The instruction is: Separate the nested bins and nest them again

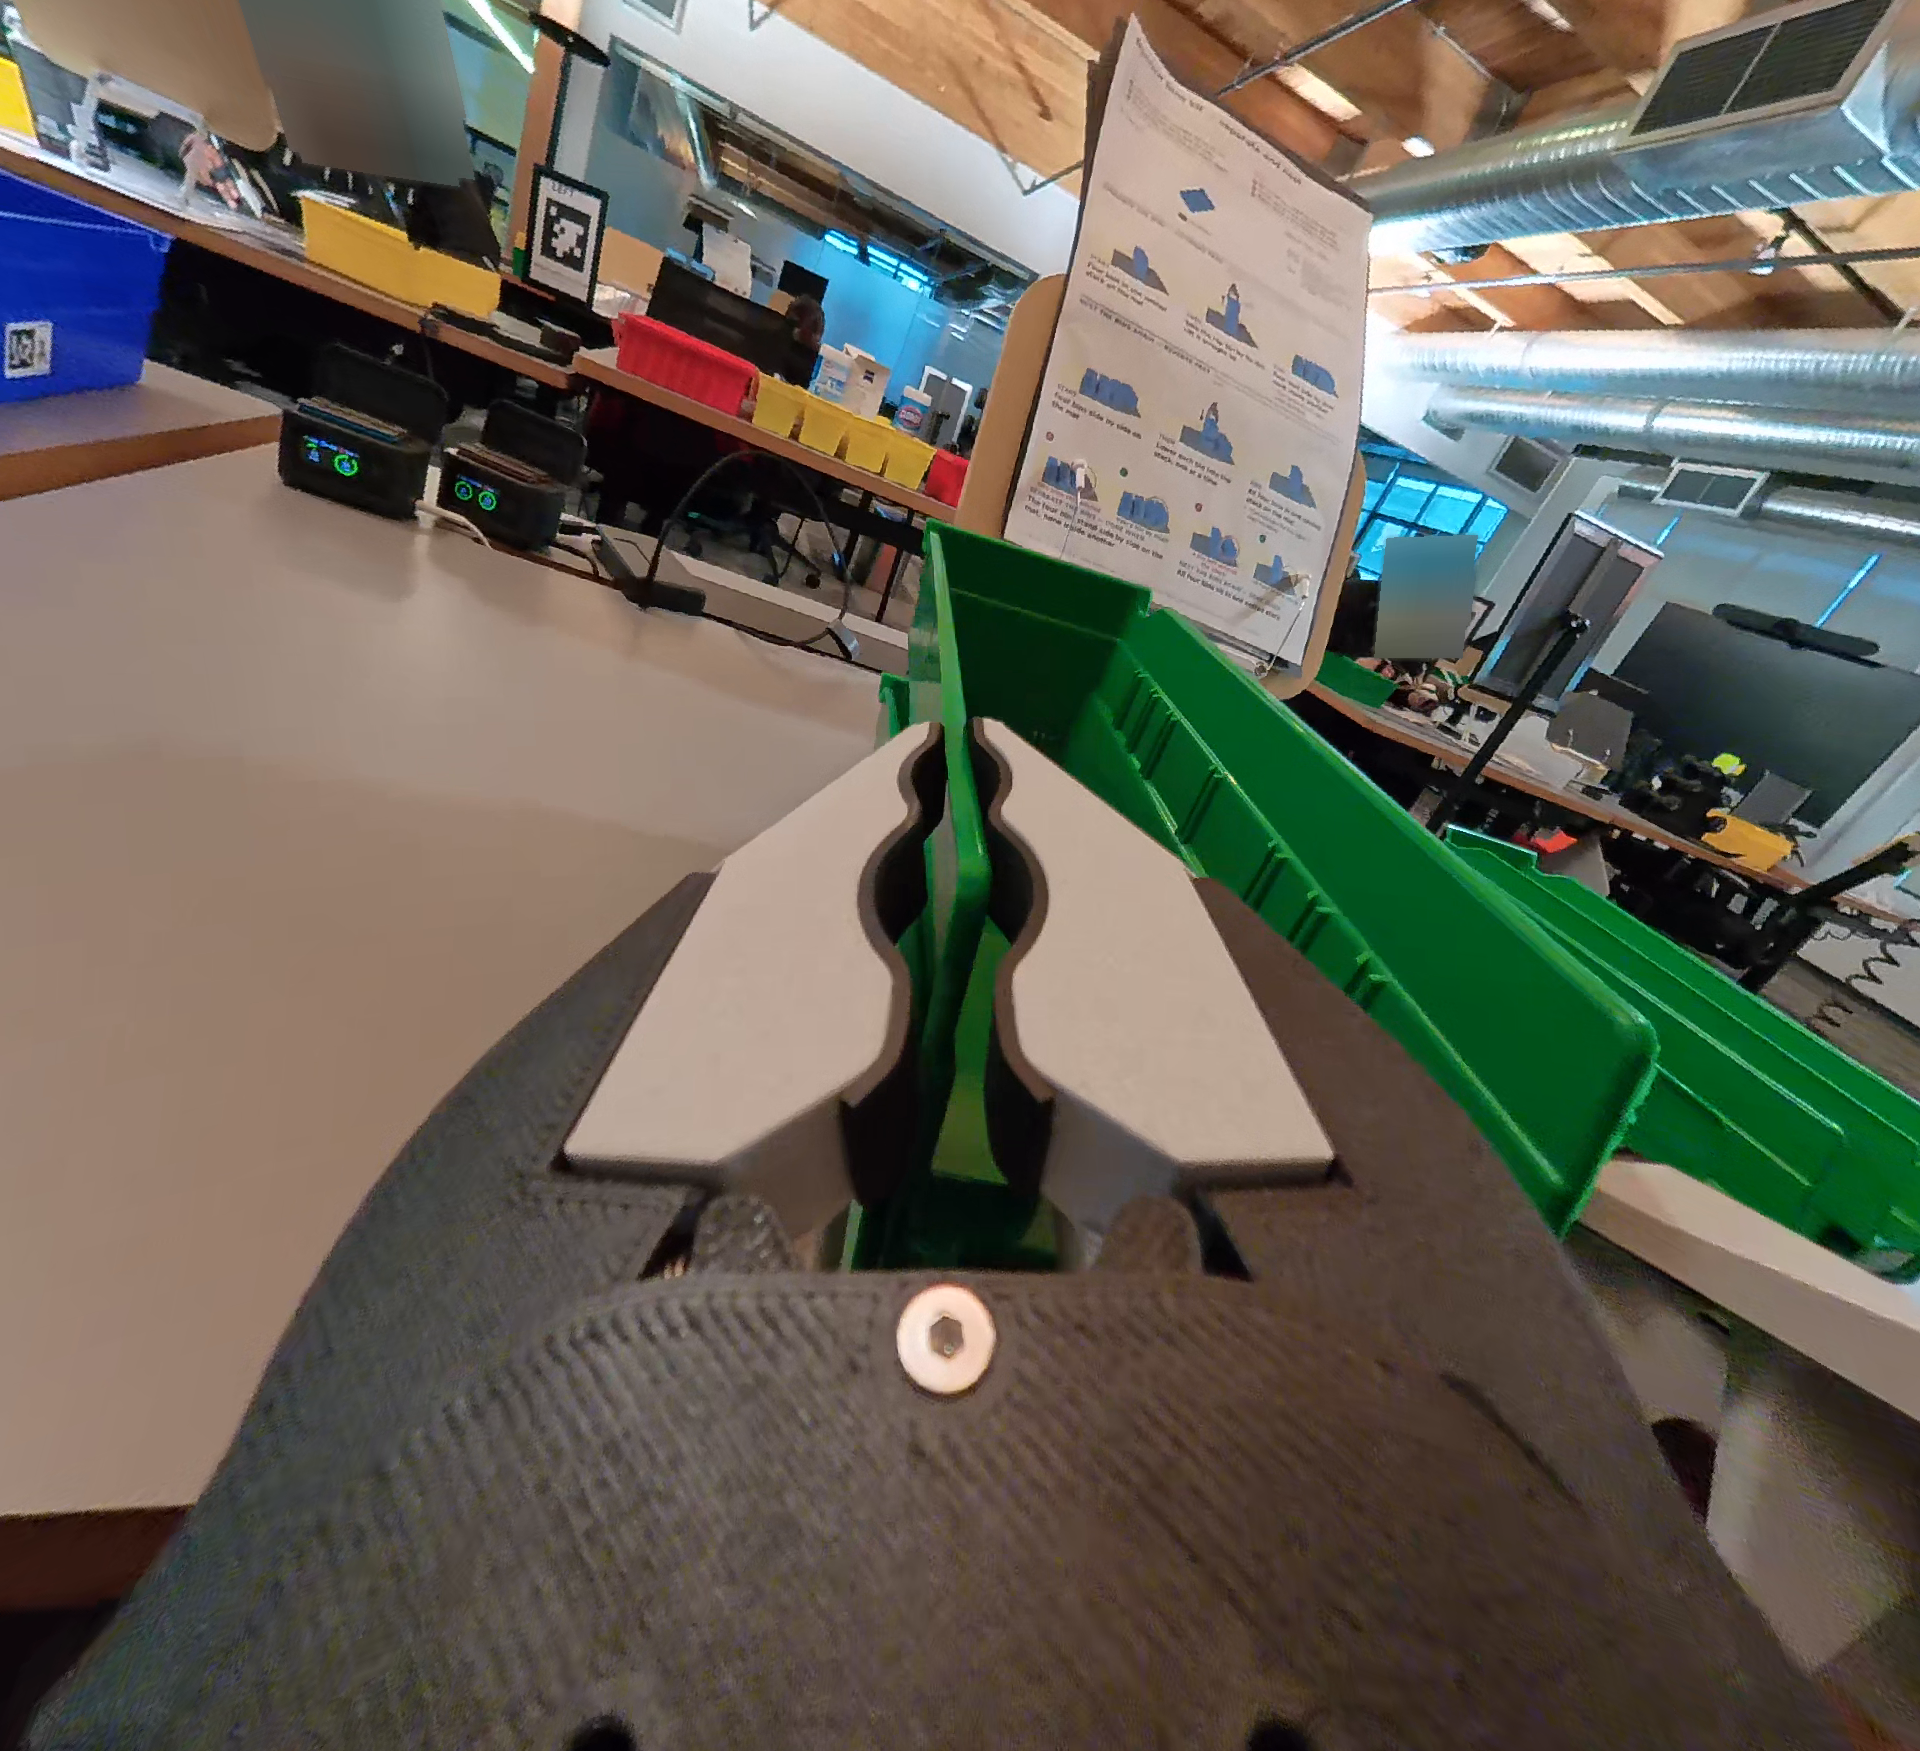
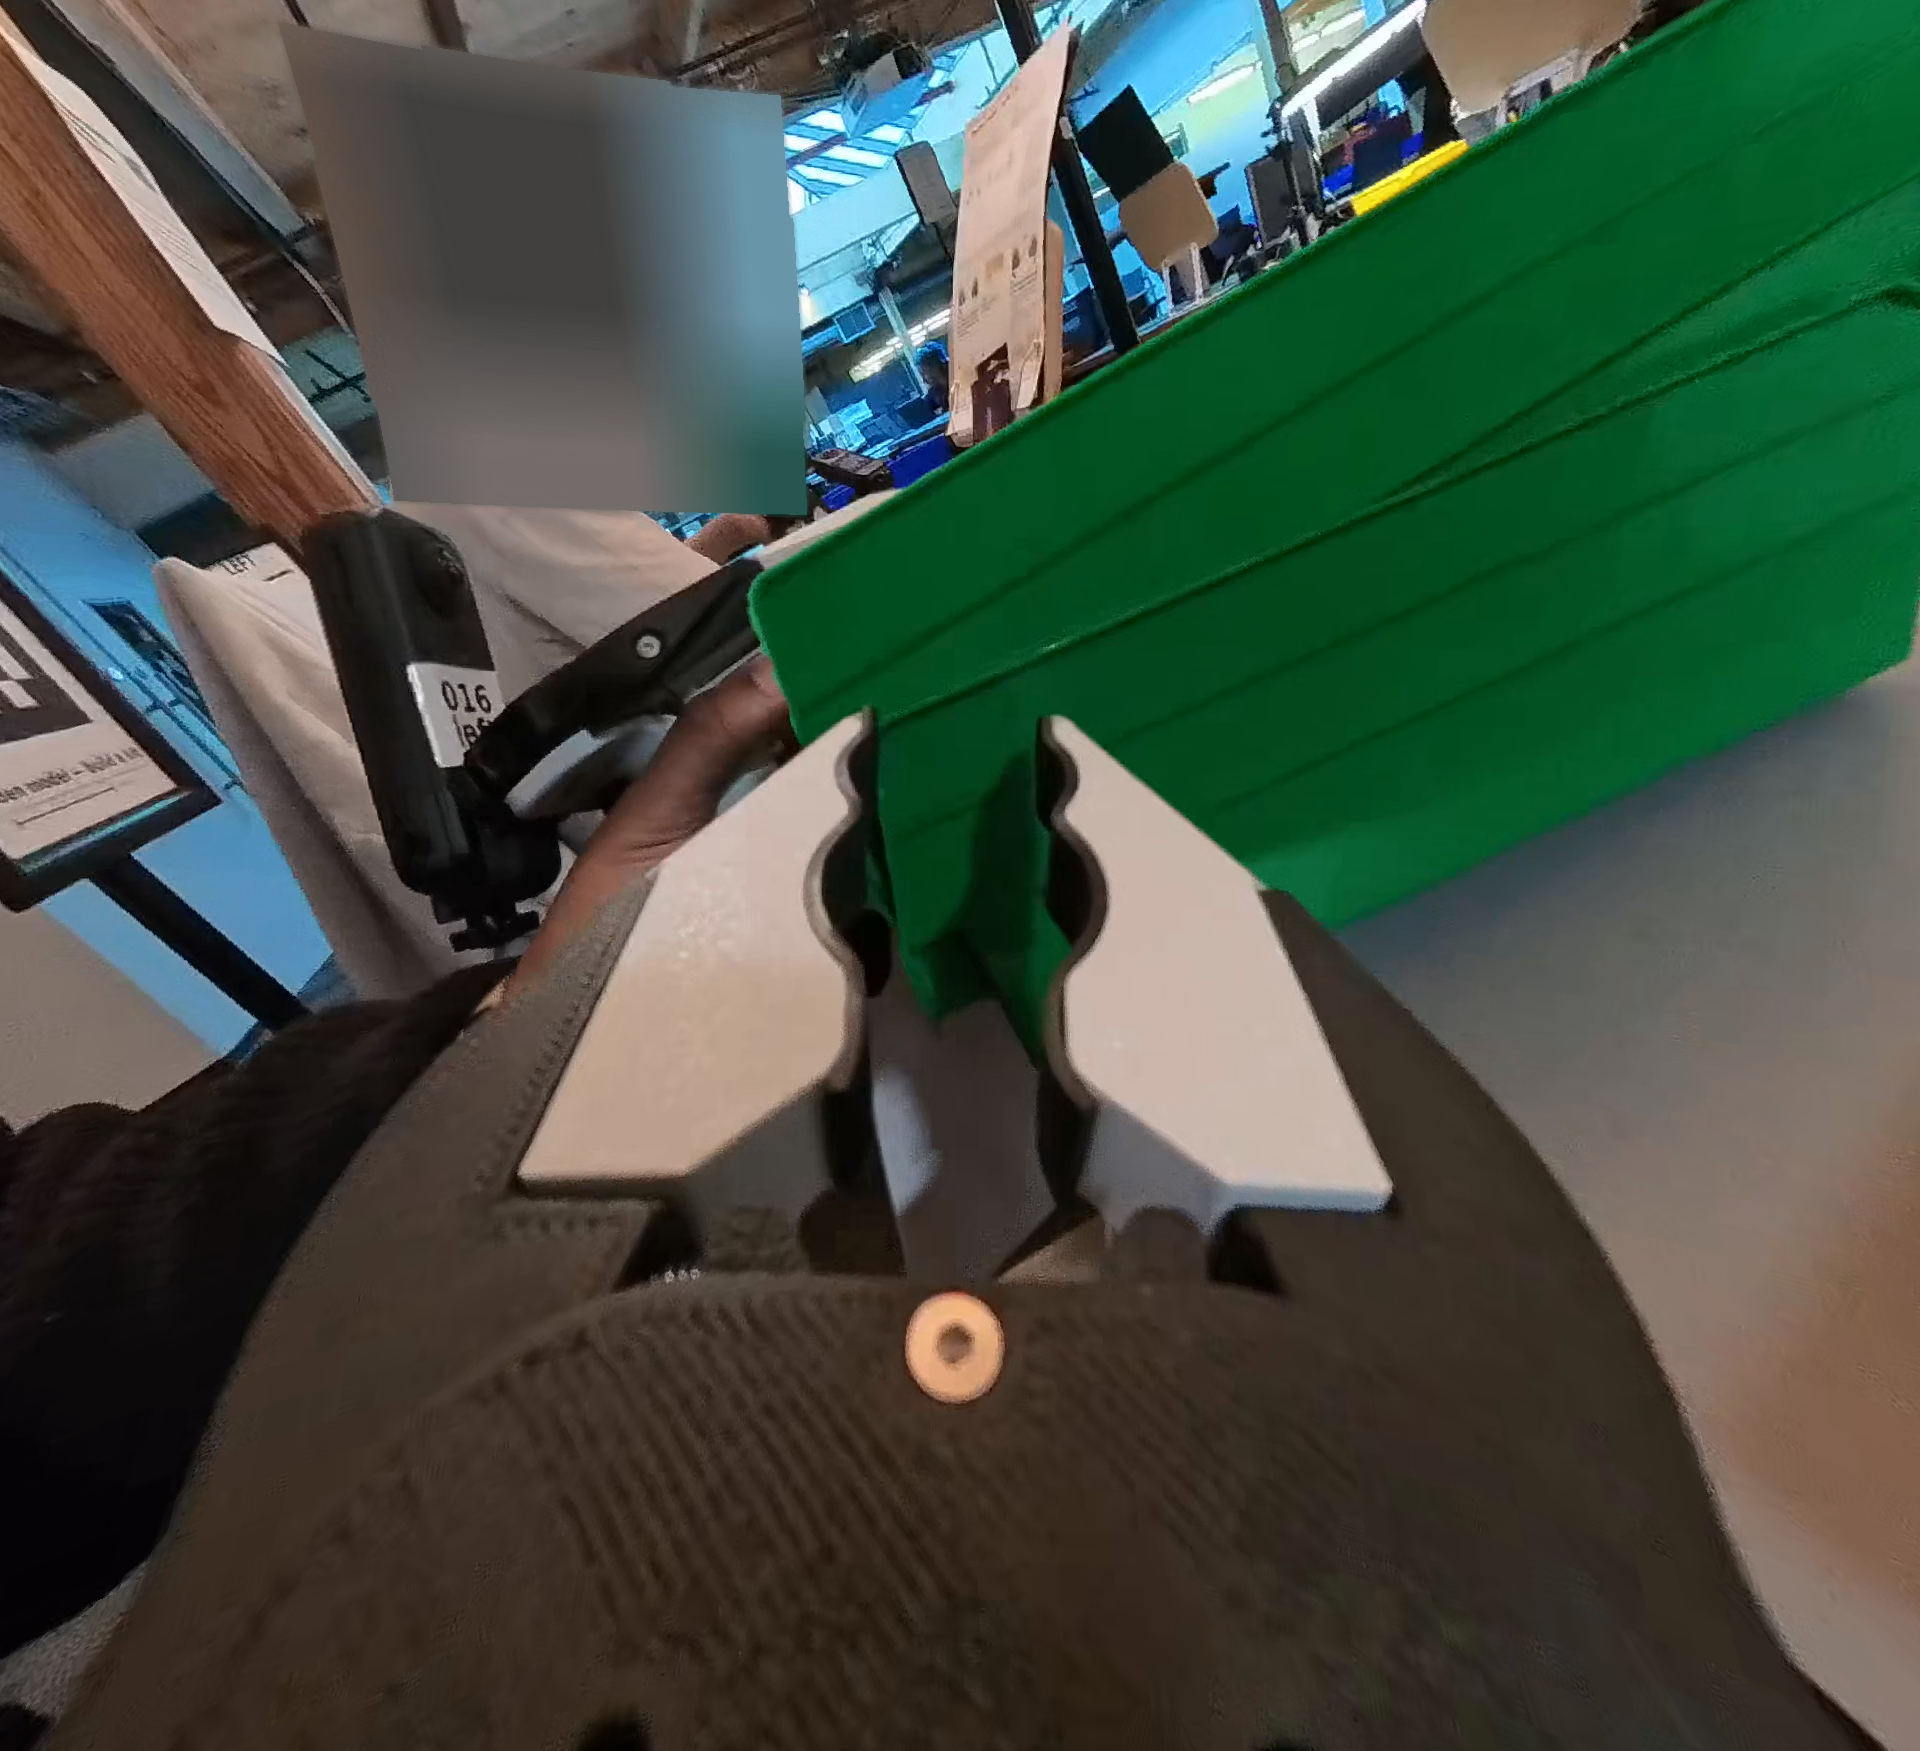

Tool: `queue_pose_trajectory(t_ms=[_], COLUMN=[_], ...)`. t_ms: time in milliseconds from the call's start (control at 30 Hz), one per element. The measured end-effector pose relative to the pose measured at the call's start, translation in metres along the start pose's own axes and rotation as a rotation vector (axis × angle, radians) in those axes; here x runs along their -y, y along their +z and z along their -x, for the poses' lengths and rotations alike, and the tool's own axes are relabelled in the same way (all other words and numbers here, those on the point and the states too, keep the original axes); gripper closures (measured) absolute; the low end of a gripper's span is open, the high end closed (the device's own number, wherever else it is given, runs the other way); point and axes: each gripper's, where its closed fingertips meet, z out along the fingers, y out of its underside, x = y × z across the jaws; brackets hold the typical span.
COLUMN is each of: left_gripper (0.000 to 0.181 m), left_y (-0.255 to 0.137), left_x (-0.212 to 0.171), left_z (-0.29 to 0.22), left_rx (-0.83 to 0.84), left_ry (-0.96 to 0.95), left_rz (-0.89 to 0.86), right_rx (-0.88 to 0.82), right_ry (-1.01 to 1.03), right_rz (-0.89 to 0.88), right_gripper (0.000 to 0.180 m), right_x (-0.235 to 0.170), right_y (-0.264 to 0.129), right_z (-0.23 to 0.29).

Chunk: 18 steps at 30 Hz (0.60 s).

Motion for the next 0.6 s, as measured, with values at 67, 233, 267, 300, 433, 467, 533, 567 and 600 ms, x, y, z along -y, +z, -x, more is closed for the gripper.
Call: queue_pose_trajectory(t_ms=[67, 233, 267, 300, 433, 467, 533, 567, 600], left_gripper=[0.181, 0.181, 0.181, 0.181, 0.181, 0.181, 0.181, 0.181, 0.181], left_y=[0.000, -0.002, -0.003, -0.003, -0.006, -0.006, -0.007, -0.007, -0.007], left_x=[0.001, 0.008, 0.010, 0.014, 0.022, 0.023, 0.022, 0.022, 0.021], left_z=[0.001, 0.005, 0.005, 0.006, 0.009, 0.010, 0.011, 0.010, 0.008], left_rx=[0.000, 0.014, 0.016, 0.020, 0.029, 0.034, 0.034, 0.031, 0.023], left_ry=[0.002, -0.008, 0.000, -0.007, -0.011, -0.018, -0.042, -0.055, -0.069], left_rz=[-0.003, -0.024, -0.034, -0.044, -0.067, -0.071, -0.069, -0.065, -0.066], right_rx=[-0.001, -0.008, -0.032, -0.043, -0.026, -0.018, -0.009, -0.003, -0.013], right_ry=[0.022, 0.065, 0.058, 0.045, 0.050, 0.035, -0.028, -0.066, -0.105], right_rz=[0.010, 0.049, 0.078, 0.104, 0.131, 0.126, 0.085, 0.078, 0.082], right_gripper=[0.149, 0.144, 0.152, 0.150, 0.143, 0.143, 0.136, 0.136, 0.136], right_x=[-0.001, -0.010, -0.015, -0.021, -0.031, -0.030, -0.023, -0.021, -0.022], right_y=[0.000, 0.003, 0.003, 0.003, 0.005, 0.005, 0.004, 0.004, 0.004], right_z=[-0.001, -0.004, -0.008, -0.010, -0.007, -0.004, 0.002, 0.005, 0.005])
